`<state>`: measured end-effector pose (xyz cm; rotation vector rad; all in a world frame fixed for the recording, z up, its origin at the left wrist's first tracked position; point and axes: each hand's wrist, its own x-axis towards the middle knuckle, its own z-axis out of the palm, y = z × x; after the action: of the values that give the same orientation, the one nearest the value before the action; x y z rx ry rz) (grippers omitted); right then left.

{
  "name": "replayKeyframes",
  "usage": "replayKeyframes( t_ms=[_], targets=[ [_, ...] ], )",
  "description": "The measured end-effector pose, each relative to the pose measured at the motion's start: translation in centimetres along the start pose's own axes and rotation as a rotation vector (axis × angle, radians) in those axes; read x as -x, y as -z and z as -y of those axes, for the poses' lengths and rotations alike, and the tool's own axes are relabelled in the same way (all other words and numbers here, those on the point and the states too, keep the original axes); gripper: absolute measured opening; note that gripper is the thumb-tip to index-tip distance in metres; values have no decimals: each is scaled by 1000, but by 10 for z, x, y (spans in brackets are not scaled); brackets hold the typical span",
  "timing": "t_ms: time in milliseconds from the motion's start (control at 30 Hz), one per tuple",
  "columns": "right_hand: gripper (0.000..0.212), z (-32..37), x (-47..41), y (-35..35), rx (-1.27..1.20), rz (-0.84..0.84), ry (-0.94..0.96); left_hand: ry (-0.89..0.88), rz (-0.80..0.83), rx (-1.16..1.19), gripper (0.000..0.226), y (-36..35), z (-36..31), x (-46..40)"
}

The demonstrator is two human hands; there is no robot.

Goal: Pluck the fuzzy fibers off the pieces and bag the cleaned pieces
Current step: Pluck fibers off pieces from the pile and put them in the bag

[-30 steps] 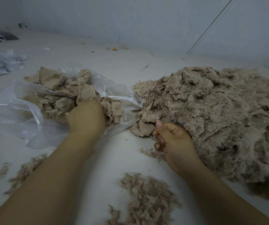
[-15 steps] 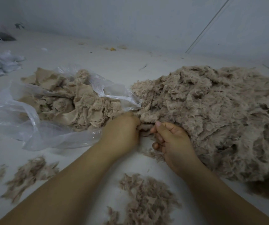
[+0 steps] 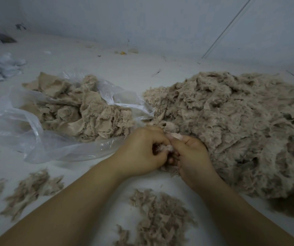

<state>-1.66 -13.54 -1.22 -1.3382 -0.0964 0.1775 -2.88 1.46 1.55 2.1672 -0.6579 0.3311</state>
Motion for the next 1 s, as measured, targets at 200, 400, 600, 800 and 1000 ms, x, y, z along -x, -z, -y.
replayKeyframes(
  t_ms=[200,400,600,800,1000],
  targets=[
    [34,2,1,-4,-28,-47,-33,144,0,5,53,4,6,-5],
    [37,3,3,-3,-58,-43,-31,228,166,-142,29,2,20,-10],
    [43,1,4,-2,-121,-64,-21,219,177,-205,23,-1,23,-12],
    [38,2,5,-2,-229,-42,-19,228,162,-237,18,-4,25,-11],
    [33,3,4,-2,-177,-66,-18,189,-196,-191,43,5,23,-7]
  ],
)
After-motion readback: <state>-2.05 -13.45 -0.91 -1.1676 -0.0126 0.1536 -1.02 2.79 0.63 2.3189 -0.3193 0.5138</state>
